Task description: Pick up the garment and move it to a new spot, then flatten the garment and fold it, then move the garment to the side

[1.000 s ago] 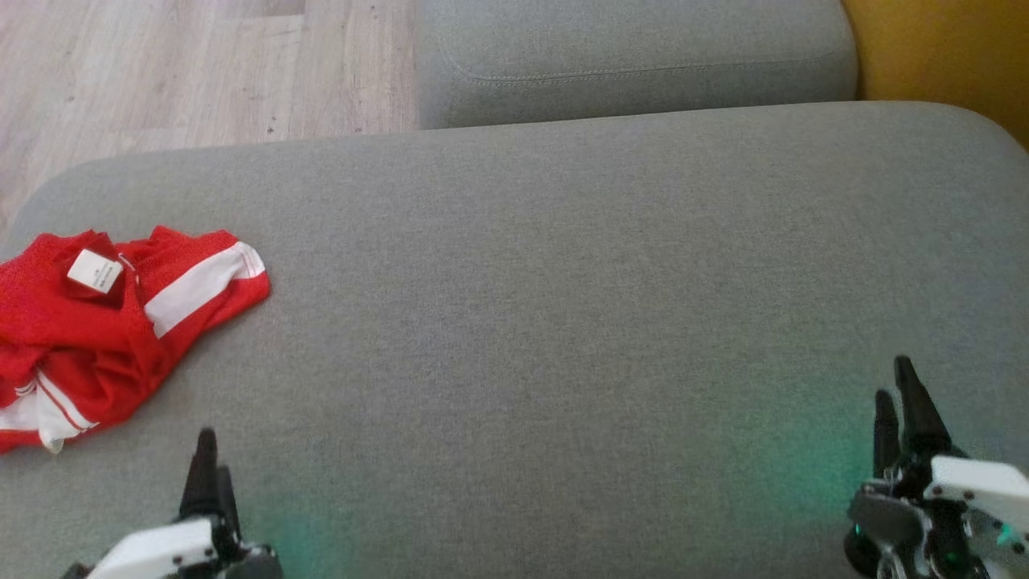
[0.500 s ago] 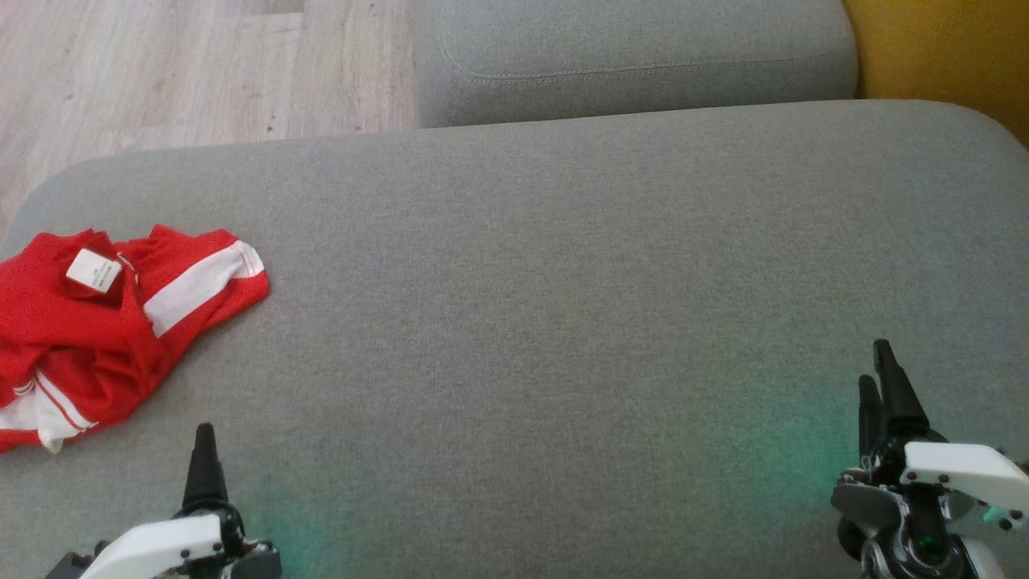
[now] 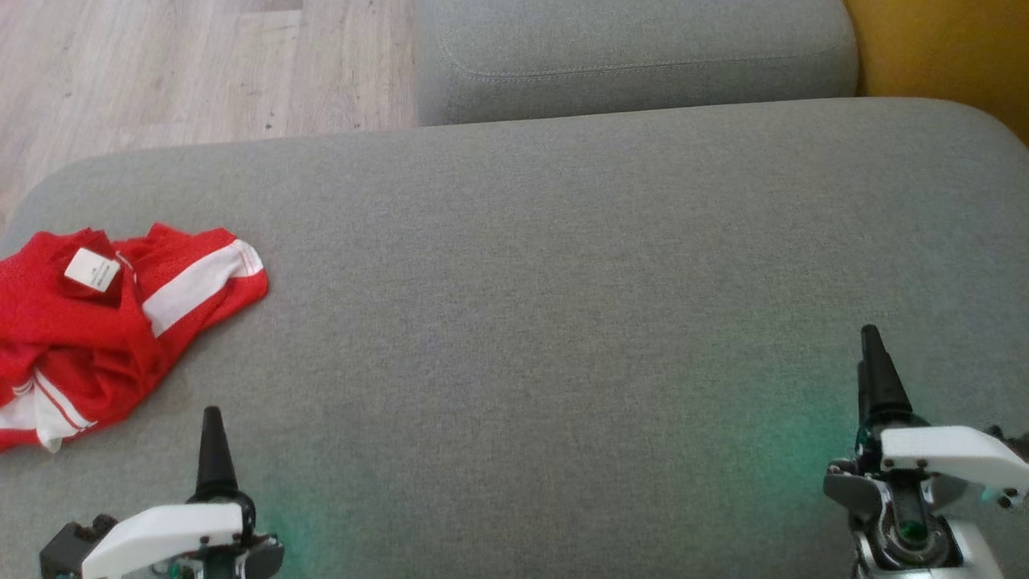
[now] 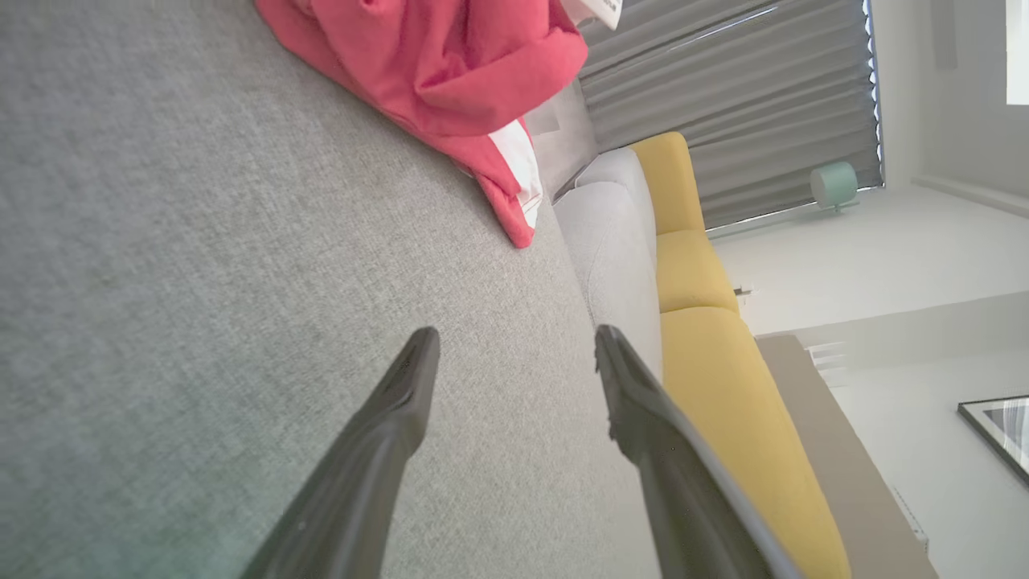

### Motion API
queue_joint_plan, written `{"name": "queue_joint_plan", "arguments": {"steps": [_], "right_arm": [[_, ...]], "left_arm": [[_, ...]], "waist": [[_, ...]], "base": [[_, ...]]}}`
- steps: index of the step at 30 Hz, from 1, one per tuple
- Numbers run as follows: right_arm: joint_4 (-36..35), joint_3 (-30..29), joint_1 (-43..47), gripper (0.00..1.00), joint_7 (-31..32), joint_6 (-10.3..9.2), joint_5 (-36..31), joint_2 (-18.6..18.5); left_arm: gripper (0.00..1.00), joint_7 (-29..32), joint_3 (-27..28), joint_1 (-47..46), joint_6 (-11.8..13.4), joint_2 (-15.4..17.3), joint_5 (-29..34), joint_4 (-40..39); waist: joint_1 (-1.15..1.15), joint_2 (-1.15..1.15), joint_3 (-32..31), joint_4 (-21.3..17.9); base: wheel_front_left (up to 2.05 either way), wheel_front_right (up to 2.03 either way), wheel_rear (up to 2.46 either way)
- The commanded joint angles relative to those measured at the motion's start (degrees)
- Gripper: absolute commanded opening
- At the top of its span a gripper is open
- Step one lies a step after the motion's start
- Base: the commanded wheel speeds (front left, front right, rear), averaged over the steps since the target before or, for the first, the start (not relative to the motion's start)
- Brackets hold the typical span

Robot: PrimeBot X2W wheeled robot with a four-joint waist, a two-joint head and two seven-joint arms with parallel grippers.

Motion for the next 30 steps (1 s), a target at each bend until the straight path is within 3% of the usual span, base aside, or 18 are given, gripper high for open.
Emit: {"name": "queue_joint_plan", "arguments": {"steps": [1, 30], "right_arm": [[-1.58, 0.66, -3.45, 1.0, -0.74, -0.01, -1.41, -1.06], [1.5, 4.16, -7.2, 1.0, -5.64, -0.02, -22.33, -0.93]], "left_arm": [[1.0, -0.73, 0.57, -3.36, -0.11, 0.97, 1.68, -1.31], [1.0, -5.61, -1.07, -5.76, -0.22, 2.0, 23.86, 1.39]], "waist": [[0.0, 0.0, 0.02, 0.01], [0.0, 0.0, 0.27, -0.24]], "base": [[0.0, 0.0, 0.0], [0.0, 0.0, 0.0]]}}
